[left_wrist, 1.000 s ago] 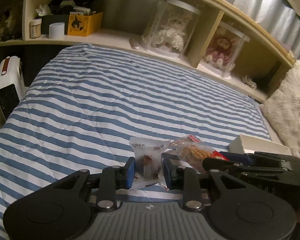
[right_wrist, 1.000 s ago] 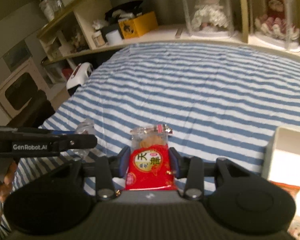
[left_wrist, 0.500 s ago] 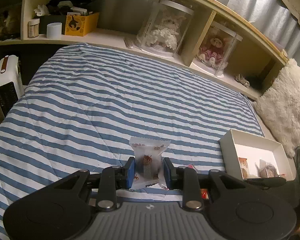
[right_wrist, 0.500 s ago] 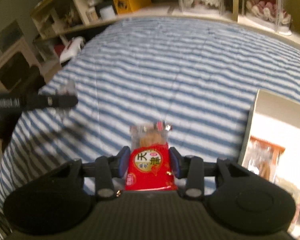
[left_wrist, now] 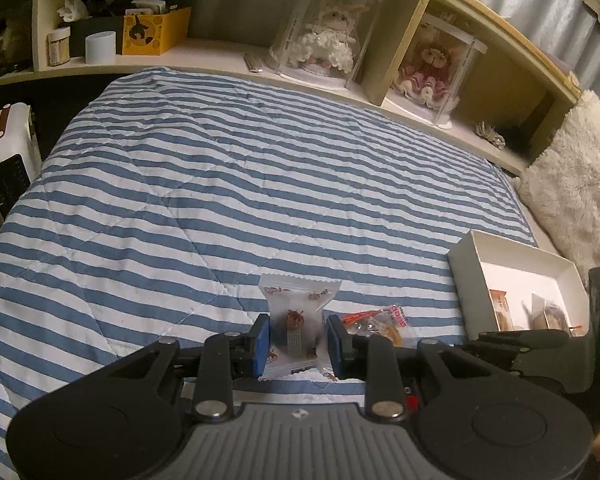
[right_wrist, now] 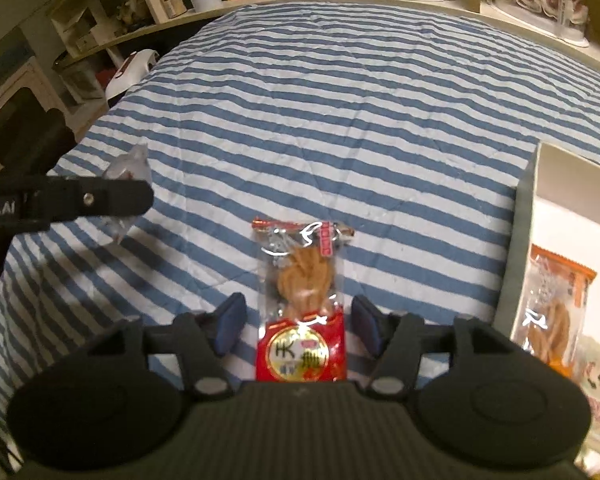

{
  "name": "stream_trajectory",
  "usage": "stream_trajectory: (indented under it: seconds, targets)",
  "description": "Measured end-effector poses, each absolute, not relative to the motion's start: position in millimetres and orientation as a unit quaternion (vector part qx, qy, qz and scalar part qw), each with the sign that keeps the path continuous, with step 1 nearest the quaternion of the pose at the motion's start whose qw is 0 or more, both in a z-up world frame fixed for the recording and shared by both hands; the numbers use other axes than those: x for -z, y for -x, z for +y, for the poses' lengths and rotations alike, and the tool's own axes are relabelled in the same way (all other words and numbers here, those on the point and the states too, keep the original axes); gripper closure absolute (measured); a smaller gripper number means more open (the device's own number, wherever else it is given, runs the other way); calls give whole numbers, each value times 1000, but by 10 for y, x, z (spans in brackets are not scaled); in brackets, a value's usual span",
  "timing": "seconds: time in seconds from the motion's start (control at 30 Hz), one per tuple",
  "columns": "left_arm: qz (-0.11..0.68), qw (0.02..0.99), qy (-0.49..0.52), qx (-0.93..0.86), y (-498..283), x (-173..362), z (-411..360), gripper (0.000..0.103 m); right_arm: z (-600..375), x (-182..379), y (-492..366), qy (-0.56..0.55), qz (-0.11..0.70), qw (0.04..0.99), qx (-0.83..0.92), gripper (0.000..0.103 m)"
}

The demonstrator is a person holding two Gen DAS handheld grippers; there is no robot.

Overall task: Organize snacks
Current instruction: 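Carry both held packets into the white tray and open both tools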

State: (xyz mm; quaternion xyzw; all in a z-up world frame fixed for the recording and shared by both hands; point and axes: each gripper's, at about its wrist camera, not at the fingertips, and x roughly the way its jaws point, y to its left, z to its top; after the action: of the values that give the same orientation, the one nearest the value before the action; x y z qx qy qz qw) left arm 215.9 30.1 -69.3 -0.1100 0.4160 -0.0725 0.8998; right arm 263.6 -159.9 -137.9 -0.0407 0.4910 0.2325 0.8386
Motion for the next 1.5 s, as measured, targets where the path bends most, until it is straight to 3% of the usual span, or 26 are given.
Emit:
stream_trajectory:
  seconds: [0.13,0.43,0.77,1.17,1.5]
  targets:
    - [404,905,109,72,-2158,601,273,71,-1573,1364,-2658,37,480,844,-236,59]
    - [373,916,98,110,-2096,294,-107,71,-1939,802,-2600,14,416,881,-224,59]
    - [365,914,95,151,-2094,135,-715,71,-2704,486,-2394,66,392,896,-197,59]
    - [388,894,86,208,-2351,261,-1584,71,-3553,529,-2374,193,388,886,-163,59]
    - [424,866,94,248,-2693,713,-2173,71,-3886,857,-2603,348,377,839,-180,59]
